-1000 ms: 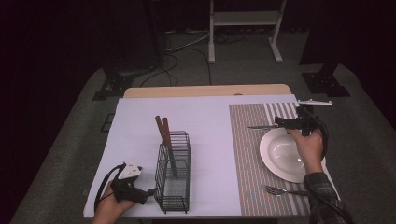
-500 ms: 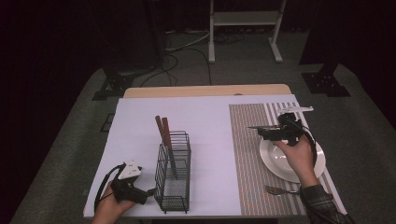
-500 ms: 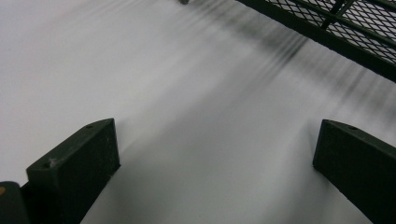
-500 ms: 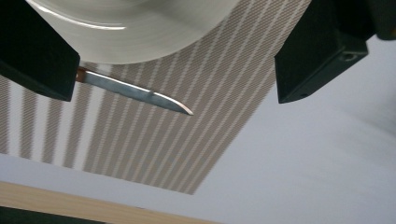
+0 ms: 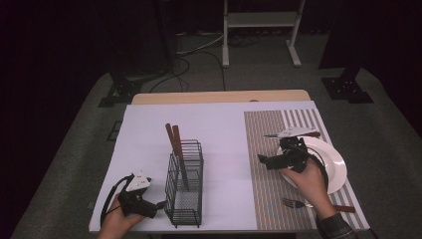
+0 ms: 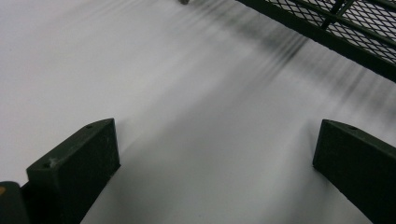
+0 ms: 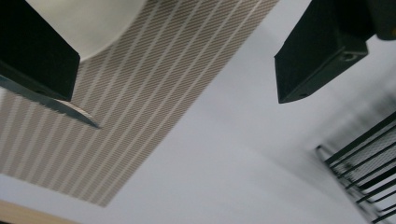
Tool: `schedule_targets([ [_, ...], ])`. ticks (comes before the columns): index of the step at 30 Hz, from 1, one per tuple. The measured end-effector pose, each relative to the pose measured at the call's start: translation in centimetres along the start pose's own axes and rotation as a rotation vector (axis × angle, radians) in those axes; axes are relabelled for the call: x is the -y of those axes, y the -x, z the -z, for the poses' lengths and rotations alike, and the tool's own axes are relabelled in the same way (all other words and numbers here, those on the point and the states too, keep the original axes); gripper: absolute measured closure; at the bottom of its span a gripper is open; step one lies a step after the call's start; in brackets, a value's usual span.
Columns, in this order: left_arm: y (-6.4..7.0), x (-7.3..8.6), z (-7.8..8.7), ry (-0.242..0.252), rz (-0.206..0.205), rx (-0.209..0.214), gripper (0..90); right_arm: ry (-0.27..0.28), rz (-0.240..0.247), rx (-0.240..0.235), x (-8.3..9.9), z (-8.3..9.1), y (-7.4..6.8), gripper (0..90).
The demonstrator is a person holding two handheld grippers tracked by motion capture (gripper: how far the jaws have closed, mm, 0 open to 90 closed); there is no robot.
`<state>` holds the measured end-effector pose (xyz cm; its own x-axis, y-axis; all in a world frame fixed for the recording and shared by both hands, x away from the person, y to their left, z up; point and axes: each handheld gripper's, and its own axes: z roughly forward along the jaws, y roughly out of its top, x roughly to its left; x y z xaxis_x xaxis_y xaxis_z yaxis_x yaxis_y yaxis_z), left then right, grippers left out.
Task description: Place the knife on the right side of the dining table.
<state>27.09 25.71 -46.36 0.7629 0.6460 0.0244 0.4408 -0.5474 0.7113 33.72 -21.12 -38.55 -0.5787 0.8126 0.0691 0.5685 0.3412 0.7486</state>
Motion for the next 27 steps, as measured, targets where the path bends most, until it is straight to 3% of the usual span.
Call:
schedule_targets([
  [10, 0.0, 0.0, 0.0, -0.001, 0.0, -0.001, 0.0, -0.046, 0.085, -0.1, 2.0, -1.1, -4.5, 0.0],
  [16, 0.0, 0.0, 0.0, 0.001, 0.003, -0.001, 0.0, -0.078, 0.162, -0.156, 3.0, -2.2, -7.2, 0.0],
  [27, 0.0, 0.0, 0.0, 0.002, 0.001, -0.001, 0.0, -0.129, 0.286, -0.214, 4.2, -5.1, -10.8, 0.0],
])
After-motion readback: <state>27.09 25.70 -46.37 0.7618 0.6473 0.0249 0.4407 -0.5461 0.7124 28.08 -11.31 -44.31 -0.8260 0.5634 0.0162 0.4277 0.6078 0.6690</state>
